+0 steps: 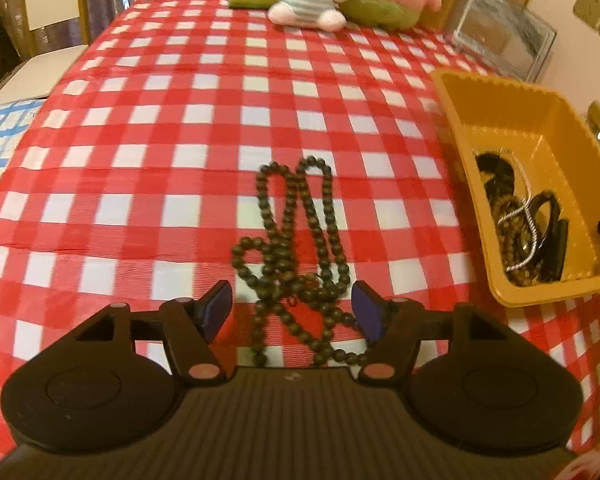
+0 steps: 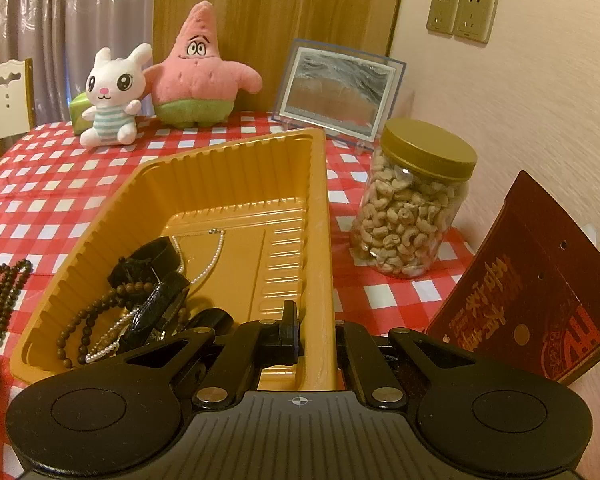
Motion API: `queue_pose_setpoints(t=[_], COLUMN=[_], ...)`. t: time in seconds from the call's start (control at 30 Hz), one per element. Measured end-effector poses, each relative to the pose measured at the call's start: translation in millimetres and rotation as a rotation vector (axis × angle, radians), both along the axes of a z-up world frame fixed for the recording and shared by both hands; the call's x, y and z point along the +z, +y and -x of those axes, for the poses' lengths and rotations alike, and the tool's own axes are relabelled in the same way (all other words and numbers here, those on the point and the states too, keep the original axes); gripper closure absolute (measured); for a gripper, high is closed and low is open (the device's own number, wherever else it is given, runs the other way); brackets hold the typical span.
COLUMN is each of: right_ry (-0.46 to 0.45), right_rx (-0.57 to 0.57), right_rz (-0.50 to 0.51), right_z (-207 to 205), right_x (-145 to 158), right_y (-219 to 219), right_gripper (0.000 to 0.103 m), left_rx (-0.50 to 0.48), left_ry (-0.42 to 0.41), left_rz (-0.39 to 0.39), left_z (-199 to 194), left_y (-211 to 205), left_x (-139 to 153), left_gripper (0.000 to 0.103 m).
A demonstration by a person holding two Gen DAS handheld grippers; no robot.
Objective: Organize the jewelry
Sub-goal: 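Grasp the dark bead strand on the table with the left gripper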
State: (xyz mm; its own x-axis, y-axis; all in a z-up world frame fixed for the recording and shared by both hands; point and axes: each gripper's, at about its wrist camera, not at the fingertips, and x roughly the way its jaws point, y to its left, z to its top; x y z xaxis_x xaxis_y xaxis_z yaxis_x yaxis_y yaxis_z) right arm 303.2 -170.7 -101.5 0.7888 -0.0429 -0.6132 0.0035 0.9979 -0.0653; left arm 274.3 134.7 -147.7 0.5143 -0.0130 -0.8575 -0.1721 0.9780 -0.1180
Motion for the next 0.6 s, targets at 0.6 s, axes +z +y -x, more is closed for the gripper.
queue_pose_setpoints(t=[0.6], right_ry=[0.003], right_rx=[-0.003], right_rz=[-0.002], right_z=[-1], right_x=[0], right_y=[0], right_gripper=[0.1], left_rx=[-0.042], left_ry=[-0.025], left_rz=[-0.161], left_z=[-18], left_y=[-24], left_x=[-16], left_gripper=[0.075])
